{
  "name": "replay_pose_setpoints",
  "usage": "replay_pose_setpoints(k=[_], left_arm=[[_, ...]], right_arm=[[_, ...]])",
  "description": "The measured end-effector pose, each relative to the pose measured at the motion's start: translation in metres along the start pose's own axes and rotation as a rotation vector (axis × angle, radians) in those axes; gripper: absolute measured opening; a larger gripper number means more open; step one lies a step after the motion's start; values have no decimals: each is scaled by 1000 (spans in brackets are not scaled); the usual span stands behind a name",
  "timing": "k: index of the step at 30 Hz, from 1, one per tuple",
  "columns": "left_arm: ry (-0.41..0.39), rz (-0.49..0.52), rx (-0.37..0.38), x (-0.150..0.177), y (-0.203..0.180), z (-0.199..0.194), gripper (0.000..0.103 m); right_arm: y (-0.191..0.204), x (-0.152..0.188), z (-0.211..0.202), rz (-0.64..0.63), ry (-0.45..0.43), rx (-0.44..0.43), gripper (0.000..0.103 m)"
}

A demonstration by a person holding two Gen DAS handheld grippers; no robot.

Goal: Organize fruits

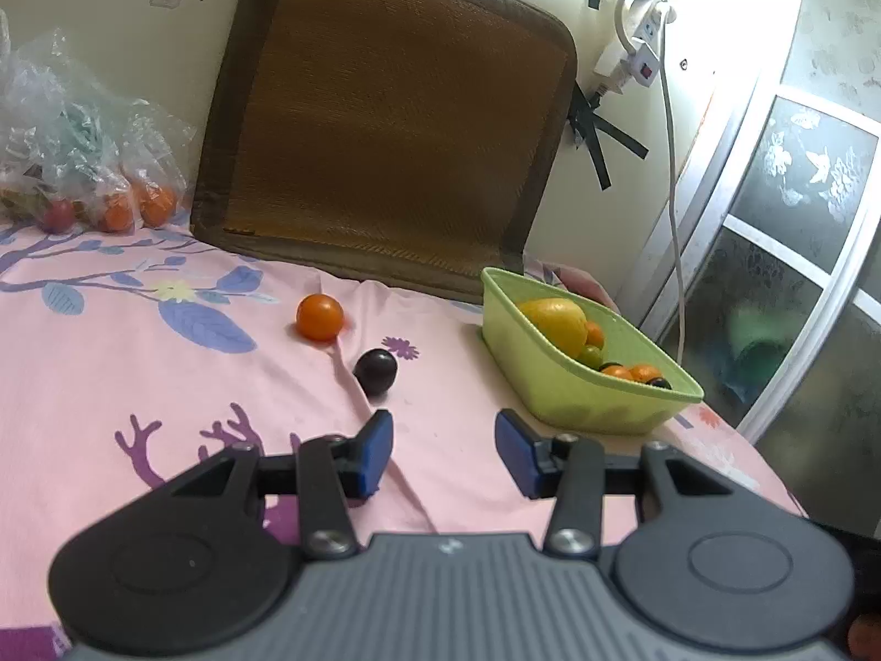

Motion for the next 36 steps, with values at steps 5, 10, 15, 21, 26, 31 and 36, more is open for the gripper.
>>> replay_pose_setpoints(k=[5, 10, 15, 21, 26, 31, 36], left_arm=[[-6, -4, 4, 0, 1, -1, 42], [-10, 12, 3, 1, -2, -2, 42], [-15, 59, -13, 2, -9, -3, 48], [2, 92, -29, 2, -12, 0, 48], [3, 97, -30, 3, -12, 0, 48], [2, 103, -27, 2, -12, 0, 48], [-6, 111, -14, 3, -12, -3, 49]], right_arm=[[-2, 0, -1, 4, -1, 5, 46], [-2, 0, -2, 7, -1, 10, 46], [-1, 0, -2, 7, -3, 17, 46], [0, 2, -4, 5, -3, 22, 46], [-1, 1, -3, 6, 2, 21, 46], [-2, 1, -3, 4, 7, 20, 46], [-1, 1, -2, -1, 11, 26, 46]])
Point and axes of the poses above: each gripper's, at about its wrist camera, not at the fingertips, and z roughly the way its jaws point, y to its left, x to its underside, the point moved 1 cm from there along z, roughly the way its jaws point, and after that the axes turned 14 degrees about -x, right-handed, at the moved point
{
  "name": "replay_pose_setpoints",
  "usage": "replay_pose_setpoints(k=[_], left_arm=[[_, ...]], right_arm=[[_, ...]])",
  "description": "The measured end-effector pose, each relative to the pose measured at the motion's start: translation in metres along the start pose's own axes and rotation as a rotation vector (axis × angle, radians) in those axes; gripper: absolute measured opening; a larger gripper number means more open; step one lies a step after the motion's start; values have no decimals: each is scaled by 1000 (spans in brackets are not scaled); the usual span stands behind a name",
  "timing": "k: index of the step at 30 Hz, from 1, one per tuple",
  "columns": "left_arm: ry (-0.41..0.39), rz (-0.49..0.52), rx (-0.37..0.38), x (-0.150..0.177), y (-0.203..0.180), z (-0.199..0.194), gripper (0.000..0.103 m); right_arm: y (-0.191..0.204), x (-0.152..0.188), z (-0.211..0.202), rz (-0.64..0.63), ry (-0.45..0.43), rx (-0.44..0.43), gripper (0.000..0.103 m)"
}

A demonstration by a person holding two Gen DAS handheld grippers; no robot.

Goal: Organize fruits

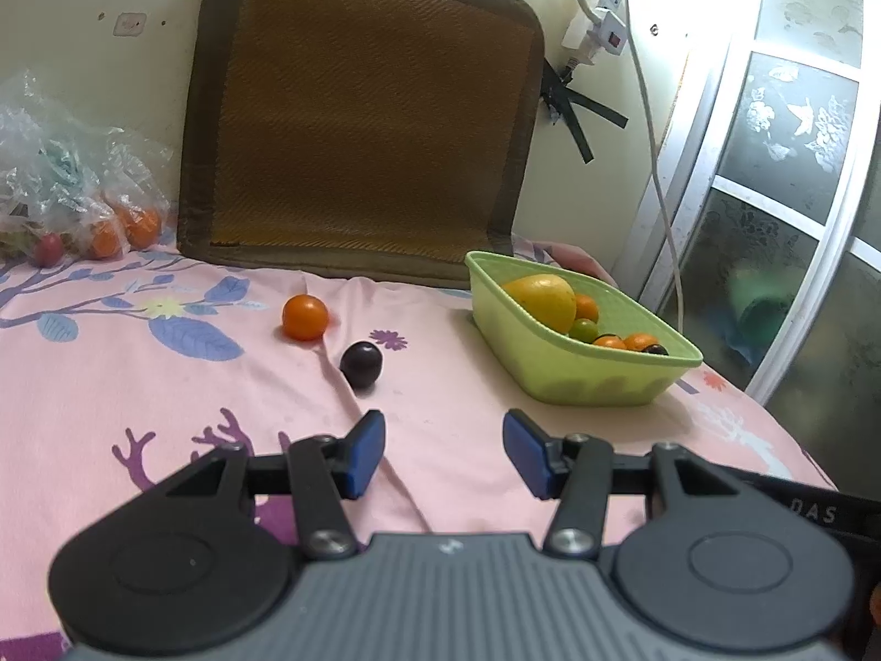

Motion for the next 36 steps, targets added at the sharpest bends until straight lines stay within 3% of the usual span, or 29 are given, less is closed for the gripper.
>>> replay_pose_setpoints(k=[6, 11, 28, 36], left_arm=[[-28, 13, 58, 2, 1, -7, 51], [-36, 9, 58, 2, 1, -9, 53], [-58, 151, -81, 30, -15, -46, 53], [-40, 117, -133, 43, -14, -64, 62]], right_arm=[[1, 1, 3, -3, 17, 33, 46], [-1, 2, 0, 4, 6, 41, 46], [27, 28, -24, -58, -1, 84, 46], [25, 46, -52, -8, -31, 91, 46]])
Point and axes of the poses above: each gripper's, at about its wrist camera, not at the fingertips, and z roughly the way its jaws point, y to its left, x to its underside, the point moved 1 cm from there along z, roughly the way its jaws point, and after that the axes turned 14 degrees about -x, right-handed, at the moved point
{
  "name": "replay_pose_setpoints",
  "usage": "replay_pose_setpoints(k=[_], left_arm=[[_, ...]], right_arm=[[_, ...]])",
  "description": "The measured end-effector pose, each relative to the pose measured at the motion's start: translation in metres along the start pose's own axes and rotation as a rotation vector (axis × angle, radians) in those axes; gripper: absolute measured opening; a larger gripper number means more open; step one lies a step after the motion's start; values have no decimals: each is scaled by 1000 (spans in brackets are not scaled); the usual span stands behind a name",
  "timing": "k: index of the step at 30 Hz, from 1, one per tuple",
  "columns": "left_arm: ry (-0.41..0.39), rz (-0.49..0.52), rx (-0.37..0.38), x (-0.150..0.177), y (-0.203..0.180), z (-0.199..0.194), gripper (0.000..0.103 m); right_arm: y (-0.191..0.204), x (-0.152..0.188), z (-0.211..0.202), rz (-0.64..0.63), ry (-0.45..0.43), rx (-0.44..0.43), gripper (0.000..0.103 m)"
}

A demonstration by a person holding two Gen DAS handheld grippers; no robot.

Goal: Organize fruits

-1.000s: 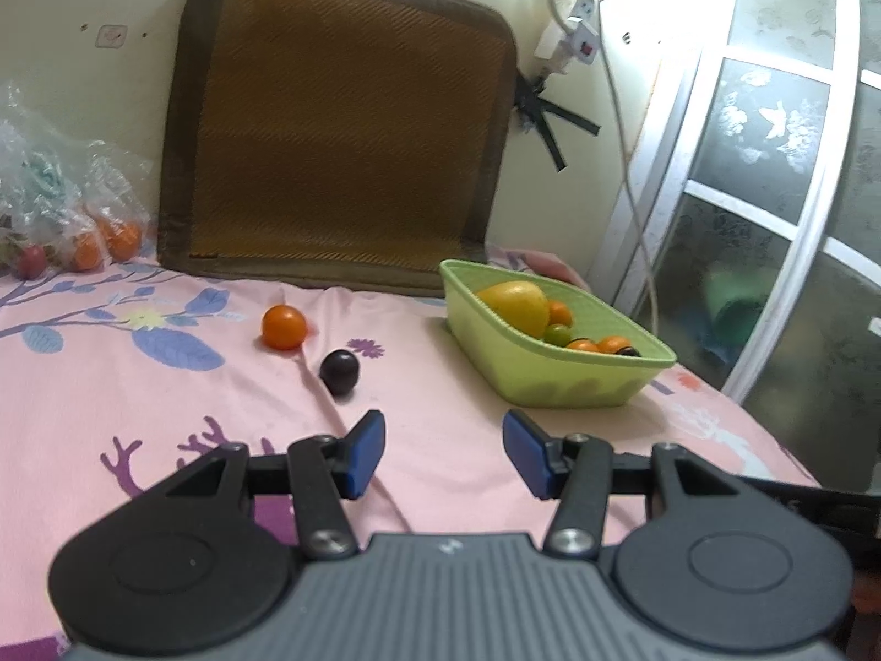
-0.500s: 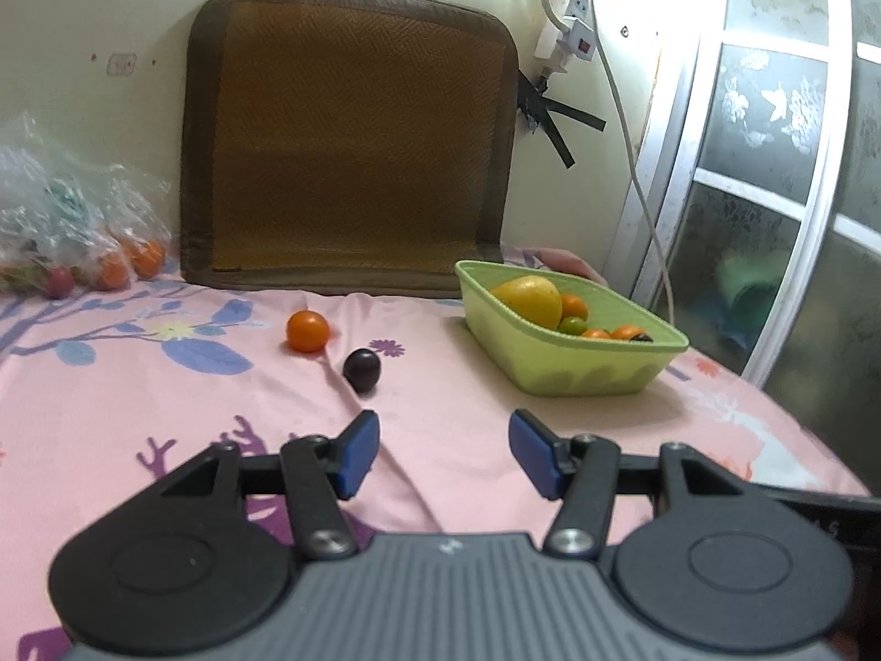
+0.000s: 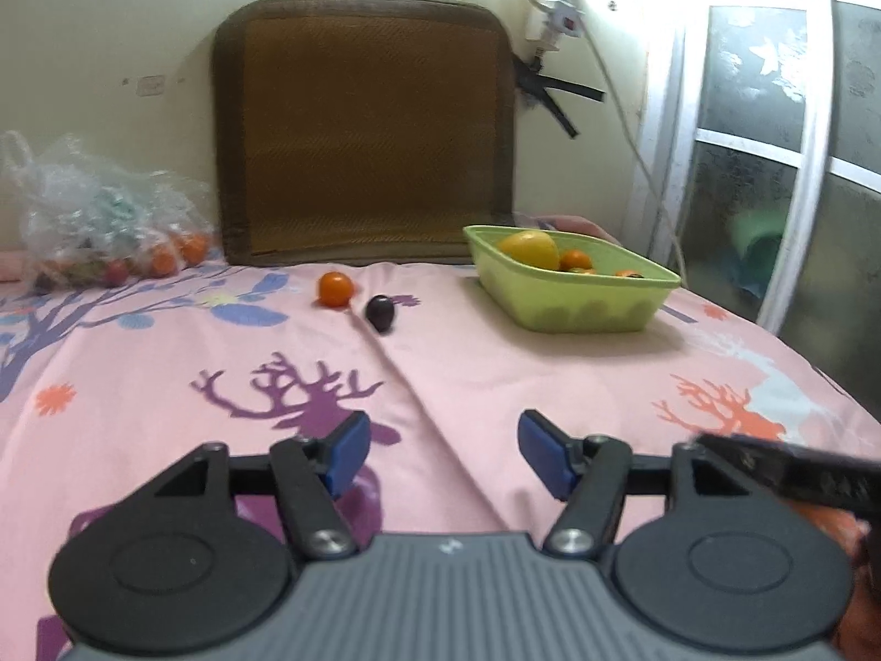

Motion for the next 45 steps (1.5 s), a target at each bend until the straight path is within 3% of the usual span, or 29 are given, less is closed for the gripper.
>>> replay_pose_setpoints(k=[6, 9, 11, 16, 23, 30, 45], left_arm=[[31, -66, -58, 8, 13, -7, 62], [16, -13, -98, 11, 7, -13, 68], [3, 31, -113, 12, 0, -15, 77], [38, 100, -134, 10, -10, -7, 77], [33, 91, -145, 12, -7, -10, 78], [28, 96, -143, 12, -7, -10, 78], [19, 123, -167, 11, -10, -12, 81]], right_arm=[[17, 25, -26, -115, -12, 11, 51], [23, 34, -35, -145, -2, -1, 56], [24, 37, -38, -133, -12, -13, 57], [23, 38, -37, -94, -39, -31, 62], [16, 42, -42, -42, -89, -76, 62], [24, 46, -40, -93, -89, -57, 68], [28, 48, -39, -122, -90, -37, 68]])
Point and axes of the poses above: each gripper's, at about its wrist camera, not at the fingertips, and z roughly the way its jaws point, y to its left, x to its underside, the point moved 1 cm from there along z, roughly the way its jaws point, and after that the axes turned 14 degrees about -x, right-handed, at the moved point
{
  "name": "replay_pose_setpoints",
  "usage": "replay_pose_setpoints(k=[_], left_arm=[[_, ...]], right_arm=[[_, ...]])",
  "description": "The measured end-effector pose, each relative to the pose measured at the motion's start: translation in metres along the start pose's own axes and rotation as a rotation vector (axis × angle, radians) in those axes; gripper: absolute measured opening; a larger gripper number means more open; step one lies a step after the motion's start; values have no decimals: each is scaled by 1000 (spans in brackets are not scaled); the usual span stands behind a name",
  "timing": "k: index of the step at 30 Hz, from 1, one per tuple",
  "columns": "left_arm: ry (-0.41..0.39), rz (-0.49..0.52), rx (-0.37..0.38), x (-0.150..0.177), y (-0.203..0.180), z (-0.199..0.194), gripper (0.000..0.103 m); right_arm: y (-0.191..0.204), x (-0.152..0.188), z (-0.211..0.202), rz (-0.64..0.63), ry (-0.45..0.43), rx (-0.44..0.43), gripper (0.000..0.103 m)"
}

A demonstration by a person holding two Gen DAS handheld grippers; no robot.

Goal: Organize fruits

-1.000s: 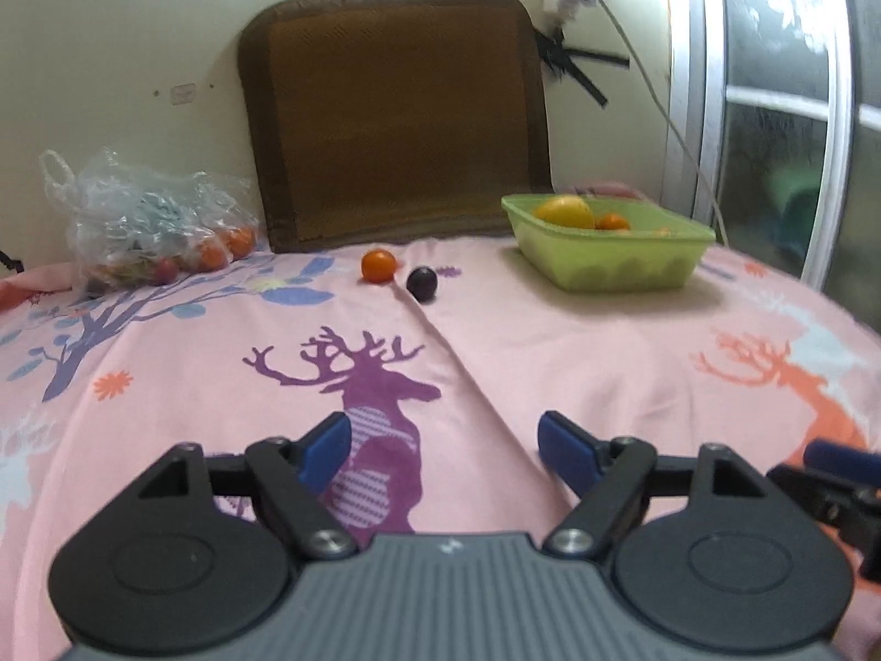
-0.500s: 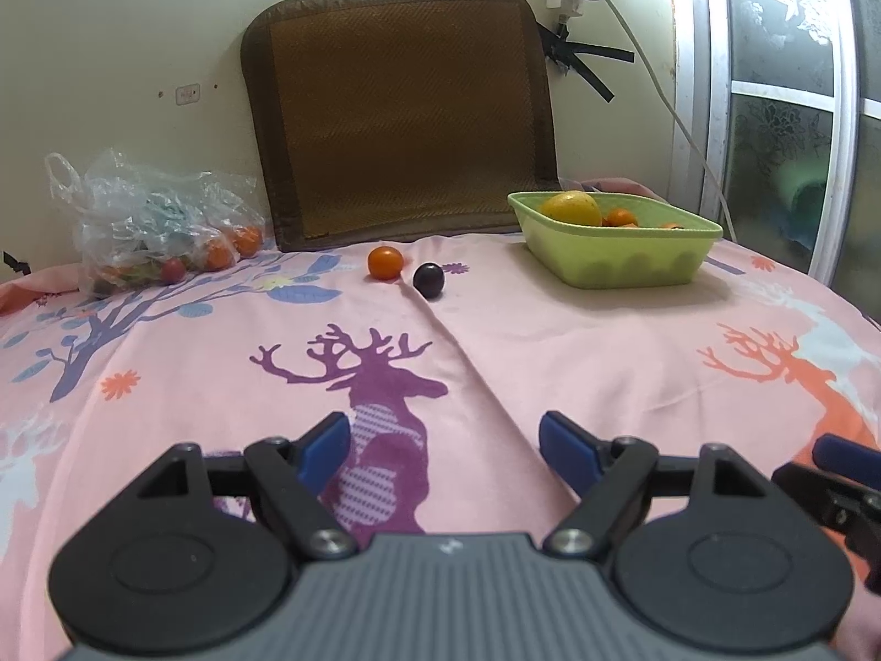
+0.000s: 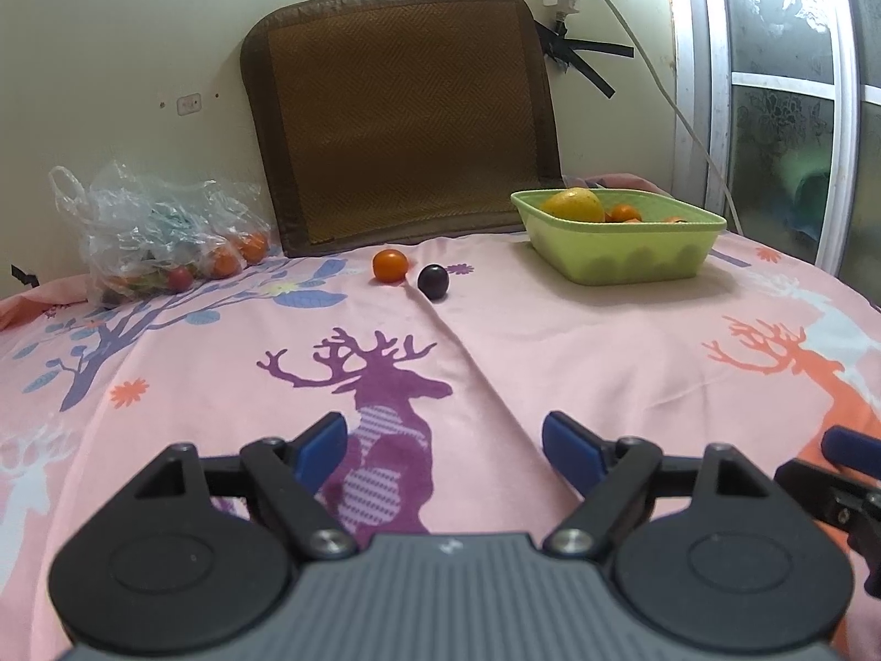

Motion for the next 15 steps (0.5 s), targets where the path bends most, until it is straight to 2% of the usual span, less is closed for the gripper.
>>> replay_pose_setpoints(k=[15], left_arm=[[-21, 5, -3, 0, 0, -3, 83]], right_arm=[[-1, 0, 0, -3, 0, -3, 68]])
Point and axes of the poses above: each gripper's, at about its wrist camera, not at the fingertips, and z roughly the way its jaws point, y to its left, x to its underside, the point moved 1 cm from there along z, roughly the way its jaws point, and after that the axes turned 14 degrees about -x, right-handed, at the moved point
